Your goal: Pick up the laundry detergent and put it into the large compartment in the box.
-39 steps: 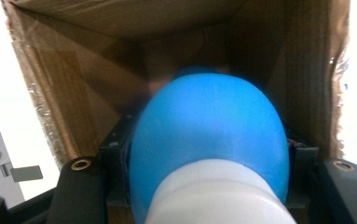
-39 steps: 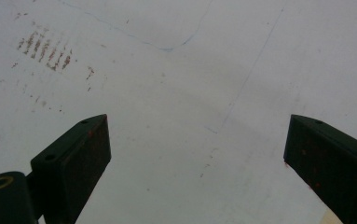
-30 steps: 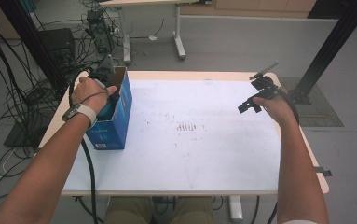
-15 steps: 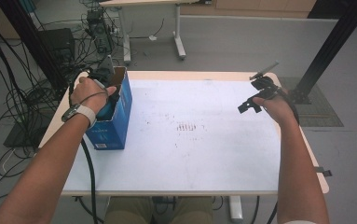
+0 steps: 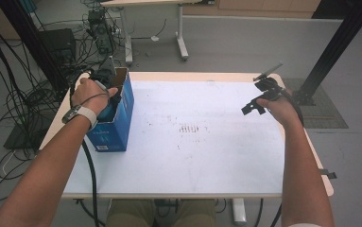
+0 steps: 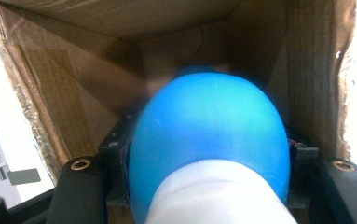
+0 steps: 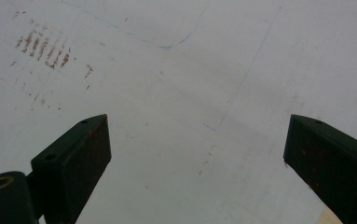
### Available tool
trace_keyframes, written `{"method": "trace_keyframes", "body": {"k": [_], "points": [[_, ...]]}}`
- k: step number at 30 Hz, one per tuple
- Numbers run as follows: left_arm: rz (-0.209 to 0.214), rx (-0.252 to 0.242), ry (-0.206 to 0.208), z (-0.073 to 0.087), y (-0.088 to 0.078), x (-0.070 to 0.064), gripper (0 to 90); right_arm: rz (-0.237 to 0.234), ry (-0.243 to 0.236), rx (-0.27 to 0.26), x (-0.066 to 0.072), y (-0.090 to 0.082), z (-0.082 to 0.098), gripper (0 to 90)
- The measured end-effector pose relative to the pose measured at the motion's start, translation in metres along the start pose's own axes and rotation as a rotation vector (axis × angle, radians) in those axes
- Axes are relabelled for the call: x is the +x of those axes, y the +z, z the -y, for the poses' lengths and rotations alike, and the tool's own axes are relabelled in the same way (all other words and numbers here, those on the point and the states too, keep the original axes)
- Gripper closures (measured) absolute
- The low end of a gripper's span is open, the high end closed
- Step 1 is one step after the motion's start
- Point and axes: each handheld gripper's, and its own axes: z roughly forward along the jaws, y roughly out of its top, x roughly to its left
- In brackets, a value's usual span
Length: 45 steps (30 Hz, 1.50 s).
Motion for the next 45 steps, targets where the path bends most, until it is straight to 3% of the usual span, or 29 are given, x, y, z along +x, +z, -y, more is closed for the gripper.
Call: {"method": "trace_keyframes", "body": {"k": [45], "points": [[-0.001, 0.003, 0.000, -0.0002, 0.0001, -0.0006, 37.3, 0.001, 0.002, -0.001, -0.0004, -0.0017, 0.0021, 7.2]]}}
